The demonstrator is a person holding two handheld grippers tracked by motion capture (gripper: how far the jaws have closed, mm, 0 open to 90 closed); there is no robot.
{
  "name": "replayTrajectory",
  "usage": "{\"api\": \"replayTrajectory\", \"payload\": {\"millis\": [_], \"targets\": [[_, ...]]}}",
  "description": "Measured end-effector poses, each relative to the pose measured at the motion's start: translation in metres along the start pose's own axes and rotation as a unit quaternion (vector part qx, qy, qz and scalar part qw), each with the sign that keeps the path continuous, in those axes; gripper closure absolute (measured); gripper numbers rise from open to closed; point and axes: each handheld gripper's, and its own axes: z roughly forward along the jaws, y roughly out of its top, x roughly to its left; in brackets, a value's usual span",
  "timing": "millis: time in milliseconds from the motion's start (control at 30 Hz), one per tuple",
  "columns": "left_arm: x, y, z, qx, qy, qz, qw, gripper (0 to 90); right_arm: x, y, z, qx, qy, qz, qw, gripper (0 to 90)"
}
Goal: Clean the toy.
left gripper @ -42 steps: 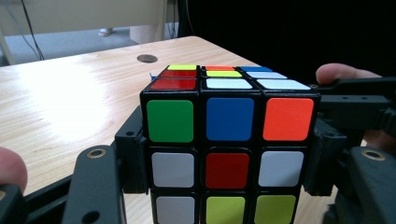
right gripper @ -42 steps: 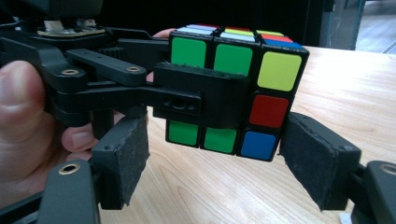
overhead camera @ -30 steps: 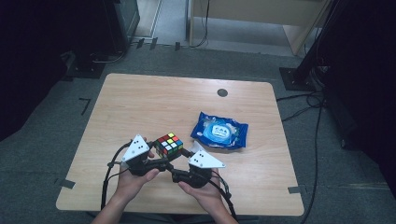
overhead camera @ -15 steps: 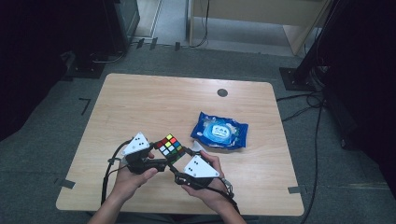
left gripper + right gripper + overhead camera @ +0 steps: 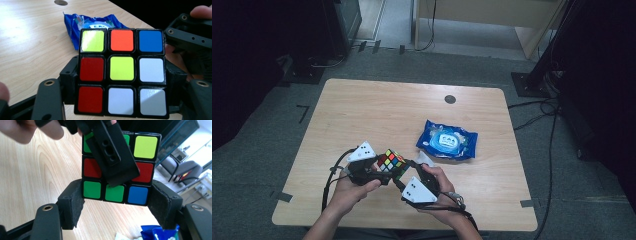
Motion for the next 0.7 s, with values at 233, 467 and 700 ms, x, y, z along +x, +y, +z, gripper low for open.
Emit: {"api": "replayTrajectory", "payload": {"millis": [233, 467, 700], "targets": [[0.008, 0.0, -0.01, -0.046, 0.004, -0.019, 0.9988, 34.1, -0.01, -0.005, 0.002, 0.01, 0.004, 0.077, 0.997, 26.1], [0.013, 0.0, -0.019, -0.091, 0.006, -0.022, 0.9956, 34.1, -0.038, -0.025, -0.005, -0.024, 0.038, 0.319, 0.9468, 77.6], [0.004, -0.002, -0.011, -0.088, -0.004, -0.005, 0.9961, 34.0, -0.038, -0.021, -0.005, -0.047, 0.054, 0.472, 0.8789, 90.0]]}}
